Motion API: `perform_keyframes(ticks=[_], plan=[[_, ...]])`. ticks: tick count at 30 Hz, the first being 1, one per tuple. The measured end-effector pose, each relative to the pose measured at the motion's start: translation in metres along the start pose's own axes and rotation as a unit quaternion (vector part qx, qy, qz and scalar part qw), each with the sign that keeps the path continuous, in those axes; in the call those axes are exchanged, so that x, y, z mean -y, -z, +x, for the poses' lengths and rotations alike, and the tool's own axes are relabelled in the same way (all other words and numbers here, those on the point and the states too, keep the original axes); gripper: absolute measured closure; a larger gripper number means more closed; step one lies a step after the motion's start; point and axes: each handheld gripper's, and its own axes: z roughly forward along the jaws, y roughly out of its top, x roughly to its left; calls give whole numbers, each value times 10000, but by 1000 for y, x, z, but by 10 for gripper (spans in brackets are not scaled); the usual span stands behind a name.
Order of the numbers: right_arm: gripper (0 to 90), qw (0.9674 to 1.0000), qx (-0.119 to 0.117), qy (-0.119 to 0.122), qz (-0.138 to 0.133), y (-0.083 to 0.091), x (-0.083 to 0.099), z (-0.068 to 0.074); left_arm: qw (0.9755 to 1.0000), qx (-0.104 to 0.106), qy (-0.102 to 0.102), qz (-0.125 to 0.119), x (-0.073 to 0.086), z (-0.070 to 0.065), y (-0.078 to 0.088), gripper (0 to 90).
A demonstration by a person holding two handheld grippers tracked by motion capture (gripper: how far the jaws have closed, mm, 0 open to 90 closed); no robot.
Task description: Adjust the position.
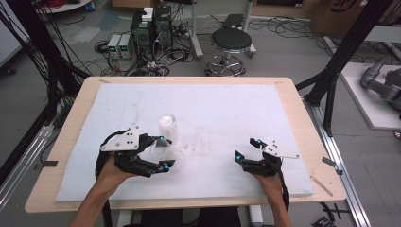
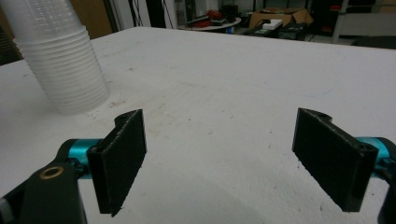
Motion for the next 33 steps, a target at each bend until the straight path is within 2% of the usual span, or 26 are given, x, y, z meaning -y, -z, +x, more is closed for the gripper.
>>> perform_keyframes(ticks=[4, 5, 8, 11, 12, 13, 17, 18, 19, 21, 24, 25, 26, 29, 30, 31, 33], plan=[[177, 9999, -125, -94, 35, 0, -1, -3, 10000, -12, 26, -31, 1, 1, -1, 373], [177, 9996, -239, -128, -31, 1, -1, -4, 10000, 15, 45, -86, 3, 2, -1, 373], [177, 9994, -303, -64, -159, 2, -3, -4, 9999, 36, 65, -134, 4, 3, -2, 373], [177, 9979, -569, 53, -302, 3, -14, 1, 9996, 119, 106, -232, 8, 4, -6, 373], [177, 9979, -569, 53, -302, 3, -14, 1, 9996, 119, 106, -232, 8, 4, -6, 373], [177, 9967, -733, 152, -321, 2, -20, 5, 9996, 140, 105, -235, 9, 4, -8, 373], [177, 9923, -1143, 296, -377, 1, -30, 15, 9991, 201, 146, -338, 12, 4, -12, 373], [177, 9923, -1143, 296, -377, 1, -30, 15, 9991, 201, 146, -338, 12, 4, -12, 373], [177, 9891, -1373, 392, -360, -1, -35, 20, 9988, 230, 167, -389, 13, 4, -15, 373], [177, 9849, -1641, 449, -320, -3, -40, 26, 9987, 267, 179, -408, 15, 4, -17, 373], [177, 9762, -2079, 552, -288, -6, -49, 36, 9985, 297, 188, -408, 15, 4, -20, 373], [177, 9762, -2079, 552, -288, -6, -49, 36, 9985, 297, 188, -408, 15, 4, -20, 373], [177, 9684, -2385, 664, -307, -8, -56, 43, 9984, 325, 191, -431, 15, 4, -22, 373], [177, 9564, -2796, 813, -247, -11, -68, 56, 9982, 365, 177, -445, 13, 4, -24, 374], [177, 9564, -2796, 813, -247, -11, -68, 56, 9982, 365, 177, -445, 13, 4, -24, 374], [177, 9485, -3015, 944, -220, -13, -74, 64, 9981, 389, 161, -440, 13, 4, -25, 375], [177, 9416, -3195, 1047, -196, -16, -79, 71, 9978, 415, 161, -491, 11, 4, -27, 376]])
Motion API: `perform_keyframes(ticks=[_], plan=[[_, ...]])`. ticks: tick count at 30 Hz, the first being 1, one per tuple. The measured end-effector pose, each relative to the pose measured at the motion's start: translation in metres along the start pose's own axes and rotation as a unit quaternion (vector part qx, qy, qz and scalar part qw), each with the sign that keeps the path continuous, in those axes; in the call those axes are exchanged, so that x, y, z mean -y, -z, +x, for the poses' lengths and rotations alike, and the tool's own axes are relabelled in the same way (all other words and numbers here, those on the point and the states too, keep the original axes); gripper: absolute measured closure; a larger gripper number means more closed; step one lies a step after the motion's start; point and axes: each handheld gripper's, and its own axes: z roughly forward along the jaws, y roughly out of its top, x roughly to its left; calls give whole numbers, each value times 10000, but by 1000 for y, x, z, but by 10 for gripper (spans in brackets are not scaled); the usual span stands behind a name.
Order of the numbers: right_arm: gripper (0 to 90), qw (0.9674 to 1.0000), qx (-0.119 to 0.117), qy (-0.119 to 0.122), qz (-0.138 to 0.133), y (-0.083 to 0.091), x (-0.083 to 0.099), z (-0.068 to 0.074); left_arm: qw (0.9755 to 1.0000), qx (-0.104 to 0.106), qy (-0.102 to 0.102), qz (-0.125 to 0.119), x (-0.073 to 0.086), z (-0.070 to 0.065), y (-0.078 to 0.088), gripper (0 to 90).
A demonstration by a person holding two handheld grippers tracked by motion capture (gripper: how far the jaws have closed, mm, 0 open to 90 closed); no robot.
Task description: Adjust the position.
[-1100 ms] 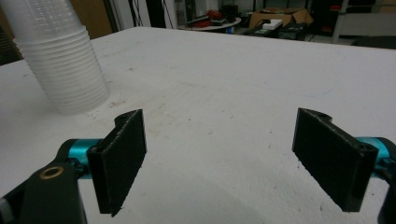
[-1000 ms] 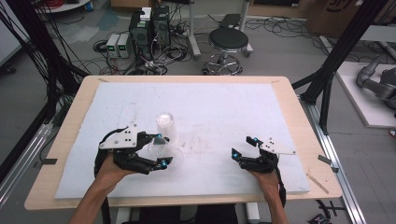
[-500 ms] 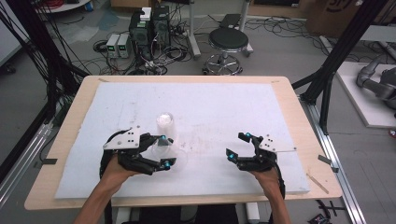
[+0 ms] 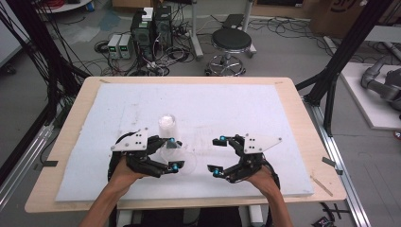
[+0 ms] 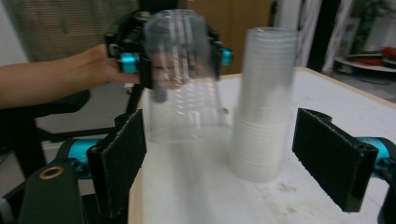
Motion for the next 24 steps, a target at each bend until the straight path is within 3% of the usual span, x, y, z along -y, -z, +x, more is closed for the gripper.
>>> perform_keyframes(ticks=[4, 8, 18, 24], plan=[[177, 9995, -296, 120, 74, -13, -8, 4, 10000, 47, -34, 10, -1, 0, -2, 376], [177, 9988, -443, 178, 141, -25, -11, 5, 10000, 83, -31, 2, -2, -2, -4, 376], [177, 9974, -640, 217, 265, -45, -11, 7, 9998, 150, -84, -47, -5, -5, -7, 376], [177, 9970, -624, 284, 366, -57, -9, 10, 9998, 172, -106, -61, -6, -5, -10, 376]])
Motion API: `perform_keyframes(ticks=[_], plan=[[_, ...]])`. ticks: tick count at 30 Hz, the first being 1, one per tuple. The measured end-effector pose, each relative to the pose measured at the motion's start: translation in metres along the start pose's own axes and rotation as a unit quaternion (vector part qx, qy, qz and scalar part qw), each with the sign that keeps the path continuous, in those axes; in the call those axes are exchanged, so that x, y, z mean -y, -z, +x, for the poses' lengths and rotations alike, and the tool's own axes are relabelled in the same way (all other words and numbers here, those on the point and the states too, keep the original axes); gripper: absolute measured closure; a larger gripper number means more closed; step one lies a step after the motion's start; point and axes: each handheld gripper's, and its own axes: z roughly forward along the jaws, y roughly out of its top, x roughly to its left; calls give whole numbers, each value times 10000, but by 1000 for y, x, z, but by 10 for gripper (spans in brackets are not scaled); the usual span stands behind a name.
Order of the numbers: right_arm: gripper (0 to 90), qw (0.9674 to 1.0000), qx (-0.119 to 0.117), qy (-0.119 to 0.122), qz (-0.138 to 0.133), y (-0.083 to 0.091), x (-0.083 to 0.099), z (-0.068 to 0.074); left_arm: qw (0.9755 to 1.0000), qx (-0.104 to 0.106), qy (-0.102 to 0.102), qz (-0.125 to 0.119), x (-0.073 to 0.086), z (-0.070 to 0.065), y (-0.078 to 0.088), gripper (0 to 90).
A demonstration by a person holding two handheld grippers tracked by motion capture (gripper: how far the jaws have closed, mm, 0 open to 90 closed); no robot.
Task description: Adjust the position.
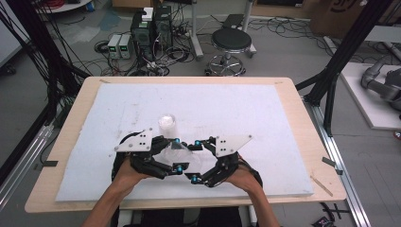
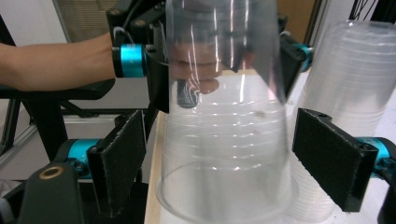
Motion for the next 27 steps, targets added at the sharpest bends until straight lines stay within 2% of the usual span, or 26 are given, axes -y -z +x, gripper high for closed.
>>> perform_keyframes(ticks=[14, 15, 16, 22, 23, 25, 26, 27], plan=[[179, 10000, 50, -8, 27, -7, 7, 1, 10000, 42, 17, -9, 1, 0, -1, 376], [199, 10000, 43, -24, 55, -8, 7, 1, 10000, 49, 23, -4, 1, 0, -1, 376], [287, 10000, 28, 4, 69, -8, 8, 1, 10000, 58, 29, 0, 1, 0, -1, 376], [323, 9999, 59, 41, 124, -8, 9, 1, 9999, 91, 39, 59, 3, 1, -1, 366], [323, 9999, 59, 41, 124, -8, 9, 1, 9999, 91, 39, 59, 3, 1, -1, 344], [325, 9999, 64, 55, 150, -7, 9, 1, 9999, 154, 65, 29, 3, 1, -2, 176], [326, 9998, 80, 30, 155, -7, 9, 1, 9998, 198, 12, 88, 2, 0, -3, 109], [326, 9998, 87, 20, 168, -6, 9, 0, 9998, 184, -9, 96, 2, -1, -4, 96]])
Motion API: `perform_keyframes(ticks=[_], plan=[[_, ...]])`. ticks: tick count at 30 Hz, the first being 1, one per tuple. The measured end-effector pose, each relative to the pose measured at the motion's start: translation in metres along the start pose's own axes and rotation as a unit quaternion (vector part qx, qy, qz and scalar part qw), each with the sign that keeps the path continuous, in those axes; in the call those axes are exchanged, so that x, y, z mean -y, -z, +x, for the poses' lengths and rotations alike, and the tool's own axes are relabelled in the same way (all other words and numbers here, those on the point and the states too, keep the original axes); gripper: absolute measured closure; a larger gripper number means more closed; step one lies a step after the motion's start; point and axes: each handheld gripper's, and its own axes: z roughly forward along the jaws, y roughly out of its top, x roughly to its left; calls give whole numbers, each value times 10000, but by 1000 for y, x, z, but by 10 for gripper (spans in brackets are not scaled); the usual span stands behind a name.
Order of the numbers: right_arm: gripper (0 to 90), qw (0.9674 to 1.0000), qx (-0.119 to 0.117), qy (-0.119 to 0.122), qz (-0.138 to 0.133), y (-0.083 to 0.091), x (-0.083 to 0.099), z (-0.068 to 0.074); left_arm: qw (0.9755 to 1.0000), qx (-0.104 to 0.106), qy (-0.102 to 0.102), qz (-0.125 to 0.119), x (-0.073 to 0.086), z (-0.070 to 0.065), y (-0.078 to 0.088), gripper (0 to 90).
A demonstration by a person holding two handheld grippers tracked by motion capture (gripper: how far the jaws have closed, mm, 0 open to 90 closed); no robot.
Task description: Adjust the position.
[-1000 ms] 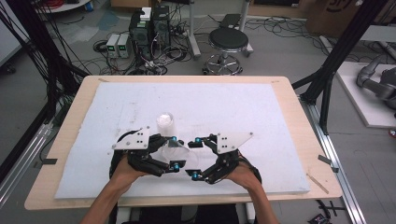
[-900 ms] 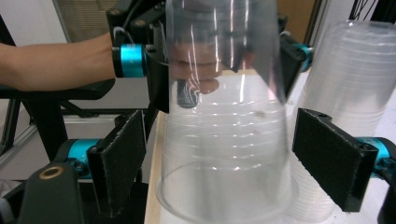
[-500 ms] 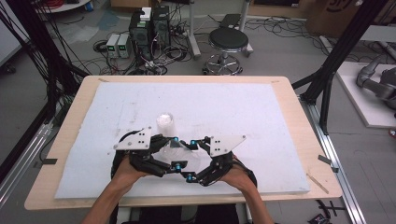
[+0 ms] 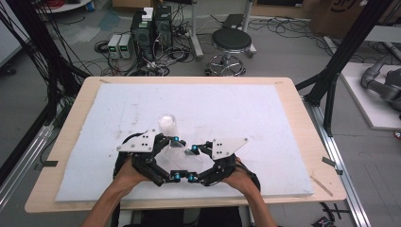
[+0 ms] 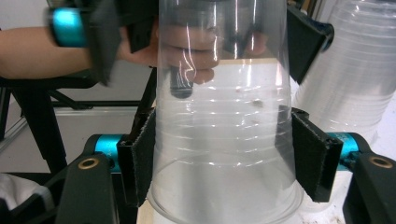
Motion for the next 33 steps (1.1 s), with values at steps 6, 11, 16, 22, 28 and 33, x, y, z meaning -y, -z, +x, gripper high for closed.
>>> perform_keyframes(ticks=[6, 11, 16, 22, 28, 33], plan=[[326, 9999, 86, -41, 57, 4, 0, -1, 9996, -199, -16, 182, -2, 0, 5, 96], [327, 9980, 250, -19, 587, 12, -6, -1, 9954, -270, -138, 909, -8, -4, 15, 96], [327, 9907, 217, 69, 1338, 14, -18, -4, 9843, -352, -93, 1729, -17, -1, 17, 96], [326, 9696, 23, 236, 2437, 11, -41, -7, 9554, -347, -138, 2930, -27, 1, 13, 98], [327, 9405, -173, 379, 3372, 1, -59, -7, 9416, -314, -119, 3350, -31, 2, 5, 98], [327, 9332, -271, 491, 3551, -4, -66, -7, 9400, -281, -153, 3396, -31, 2, -1, 100]])
